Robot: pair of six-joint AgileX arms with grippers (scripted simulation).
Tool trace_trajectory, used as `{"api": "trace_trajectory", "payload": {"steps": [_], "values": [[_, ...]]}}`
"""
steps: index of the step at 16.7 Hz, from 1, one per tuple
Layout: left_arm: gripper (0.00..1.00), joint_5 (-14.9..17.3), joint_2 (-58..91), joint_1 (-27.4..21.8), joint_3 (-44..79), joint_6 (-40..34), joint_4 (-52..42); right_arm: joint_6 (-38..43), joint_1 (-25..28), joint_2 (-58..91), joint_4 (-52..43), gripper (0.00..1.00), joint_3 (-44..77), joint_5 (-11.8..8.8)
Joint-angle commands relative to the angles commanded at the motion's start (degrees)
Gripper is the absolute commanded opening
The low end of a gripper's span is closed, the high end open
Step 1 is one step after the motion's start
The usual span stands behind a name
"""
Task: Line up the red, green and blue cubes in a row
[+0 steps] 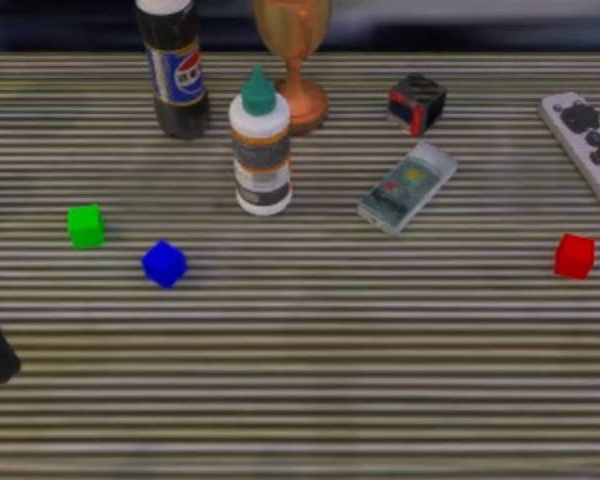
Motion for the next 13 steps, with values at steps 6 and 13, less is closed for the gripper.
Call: {"api": "trace_trajectory", "payload": {"steps": [6, 13], "values": [[1.00, 0.0, 0.0, 0.0, 0.0, 0.0, 0.0, -4.1, 0.5, 5.9, -3.7, 1.00, 5.7, -0.1], [1.00, 0.0, 0.0, 0.0, 0.0, 0.0, 0.0, -22.7, 1.9, 39.5, -20.7, 1.00, 32.3, 0.1]]}}
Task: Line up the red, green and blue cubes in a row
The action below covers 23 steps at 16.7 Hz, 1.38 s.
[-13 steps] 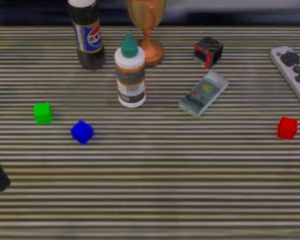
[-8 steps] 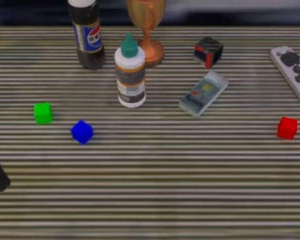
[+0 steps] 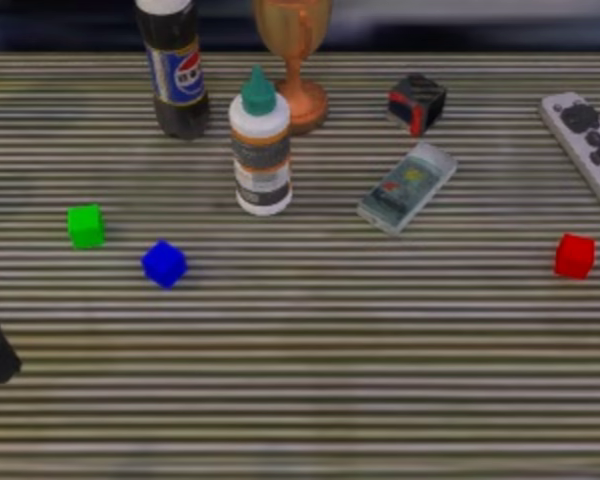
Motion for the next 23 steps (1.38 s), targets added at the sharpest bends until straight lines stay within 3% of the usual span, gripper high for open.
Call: {"api": "trace_trajectory", "payload": {"steps": [6, 13, 17, 23], "values": [[1.00, 0.0, 0.0, 0.0, 0.0, 0.0, 0.0, -19.7, 1.7, 39.2, -18.7, 1.00, 26.6, 0.2], [1.00, 0.0, 0.0, 0.0, 0.0, 0.0, 0.0, -38.1, 3.4, 72.4, -35.4, 1.00, 52.6, 0.2], [1.00, 0.0, 0.0, 0.0, 0.0, 0.0, 0.0, -43.7, 3.9, 82.0, -40.1, 1.00, 61.1, 0.1], [1.00, 0.0, 0.0, 0.0, 0.0, 0.0, 0.0, -44.7, 3.9, 83.7, -40.9, 1.00, 62.5, 0.1]]}}
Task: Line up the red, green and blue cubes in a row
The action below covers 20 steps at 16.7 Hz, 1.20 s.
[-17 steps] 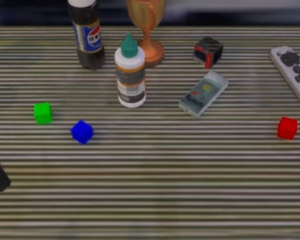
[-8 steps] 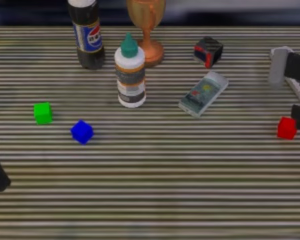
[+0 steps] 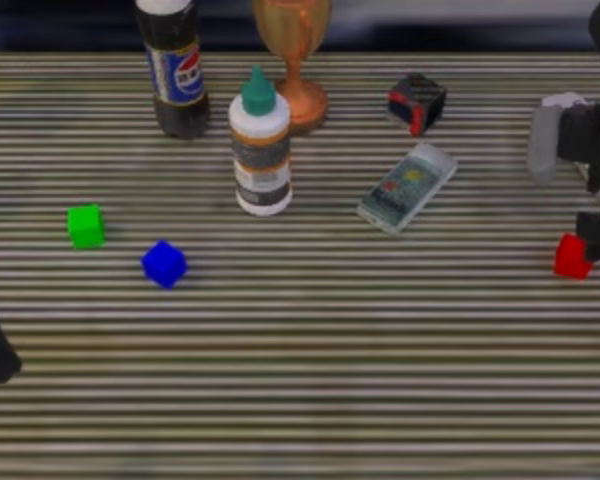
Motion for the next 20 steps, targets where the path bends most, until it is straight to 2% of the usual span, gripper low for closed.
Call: {"api": "trace_trajectory", "payload": {"steps": [4, 10, 15, 20], "values": [[1.00, 0.0, 0.0, 0.0, 0.0, 0.0, 0.0, 0.0, -0.1, 1.0, 2.4, 1.00, -1.7, 0.0], [1.00, 0.0, 0.0, 0.0, 0.0, 0.0, 0.0, 0.2, 0.1, 7.1, 15.7, 1.00, -8.2, 0.1], [1.00, 0.0, 0.0, 0.0, 0.0, 0.0, 0.0, 0.2, 0.1, 7.9, 16.8, 1.00, -8.9, 0.1], [1.00, 0.0, 0.0, 0.0, 0.0, 0.0, 0.0, 0.2, 0.1, 7.9, 16.8, 0.62, -8.9, 0.1]]}}
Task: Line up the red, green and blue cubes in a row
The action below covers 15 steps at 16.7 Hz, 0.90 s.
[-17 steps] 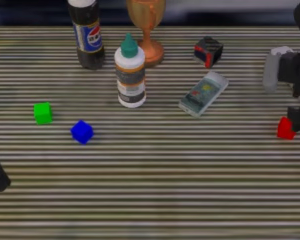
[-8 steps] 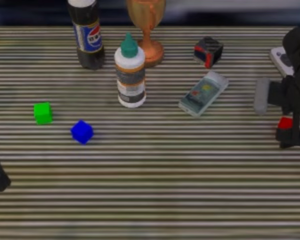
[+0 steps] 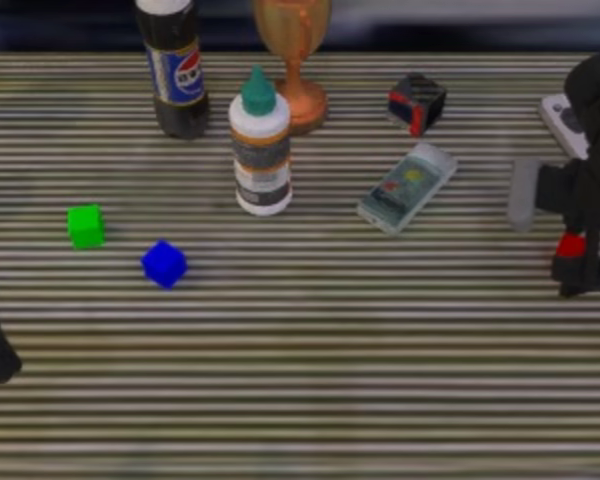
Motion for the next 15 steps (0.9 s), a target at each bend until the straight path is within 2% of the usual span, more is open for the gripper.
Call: {"api": "trace_trajectory", "payload": {"steps": [8, 15], "values": [[1.00, 0.0, 0.0, 0.0, 0.0, 0.0, 0.0, 0.0, 0.0, 0.0, 0.0, 0.02, 0.0, 0.0], [1.00, 0.0, 0.0, 0.0, 0.0, 0.0, 0.0, 0.0, 0.0, 0.0, 0.0, 0.00, 0.0, 0.0]]}}
